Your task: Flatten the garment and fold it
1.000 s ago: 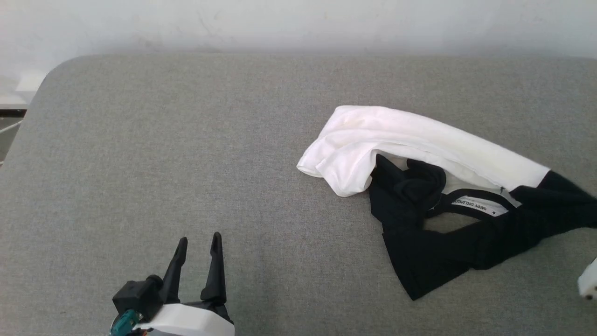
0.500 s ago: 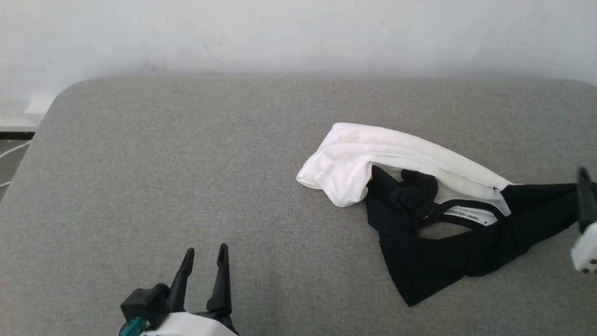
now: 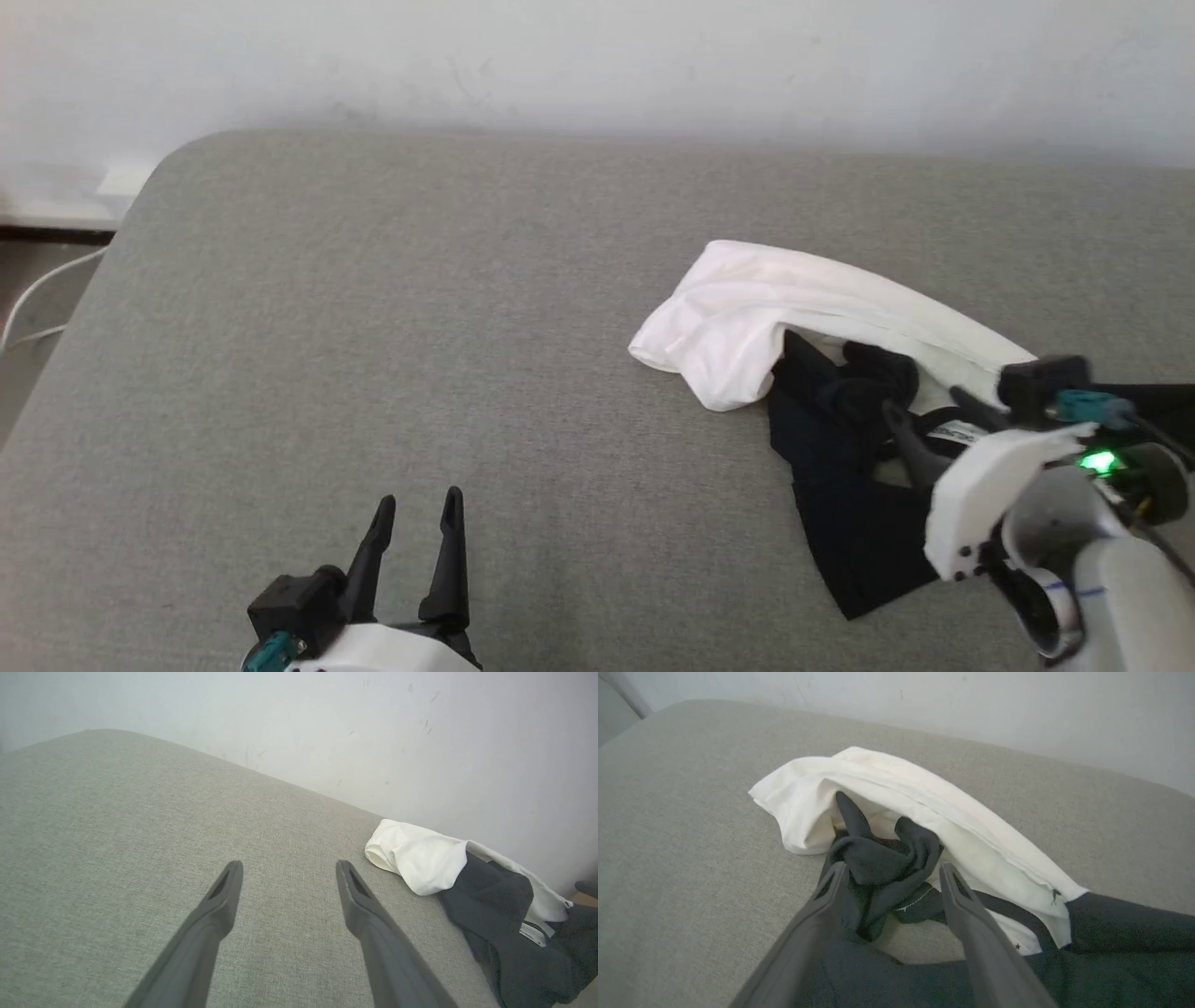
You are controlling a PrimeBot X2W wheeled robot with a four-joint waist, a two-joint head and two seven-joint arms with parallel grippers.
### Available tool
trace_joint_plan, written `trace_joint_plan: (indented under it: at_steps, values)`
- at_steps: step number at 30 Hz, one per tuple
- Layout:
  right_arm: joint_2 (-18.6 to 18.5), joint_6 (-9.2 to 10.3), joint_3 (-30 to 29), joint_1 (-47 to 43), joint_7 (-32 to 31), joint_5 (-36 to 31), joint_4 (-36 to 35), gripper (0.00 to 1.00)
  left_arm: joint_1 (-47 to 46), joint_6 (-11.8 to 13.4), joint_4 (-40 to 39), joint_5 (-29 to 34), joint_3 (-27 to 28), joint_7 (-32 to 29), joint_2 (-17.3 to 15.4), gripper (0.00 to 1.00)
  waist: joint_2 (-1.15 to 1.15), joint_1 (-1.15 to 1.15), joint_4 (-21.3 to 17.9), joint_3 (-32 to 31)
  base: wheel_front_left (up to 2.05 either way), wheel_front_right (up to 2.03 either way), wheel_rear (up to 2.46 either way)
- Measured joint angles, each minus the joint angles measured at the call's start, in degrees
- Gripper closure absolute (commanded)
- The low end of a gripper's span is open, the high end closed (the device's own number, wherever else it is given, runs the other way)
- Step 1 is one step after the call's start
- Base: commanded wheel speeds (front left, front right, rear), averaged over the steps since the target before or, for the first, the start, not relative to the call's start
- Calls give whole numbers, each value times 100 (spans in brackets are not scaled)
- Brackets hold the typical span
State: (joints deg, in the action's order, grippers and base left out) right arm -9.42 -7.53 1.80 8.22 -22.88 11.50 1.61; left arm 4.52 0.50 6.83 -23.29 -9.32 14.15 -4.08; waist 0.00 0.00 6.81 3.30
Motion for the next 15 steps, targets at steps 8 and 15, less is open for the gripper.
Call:
trace_joint_plan:
  at_steps: [8, 15]
  values:
    - [113, 0, 109, 739, -224, -244, 1553, 0, -66, 0, 91, -56, -54, 8, 15, 0, 0, 0, 288, 128, 0, 0, 0]
    - [323, 0, -94, 1395, -171, -668, 2928, 0, -213, -3, 202, -97, -133, 11, 31, 0, 0, 0, 542, 287, 0, 0, 0]
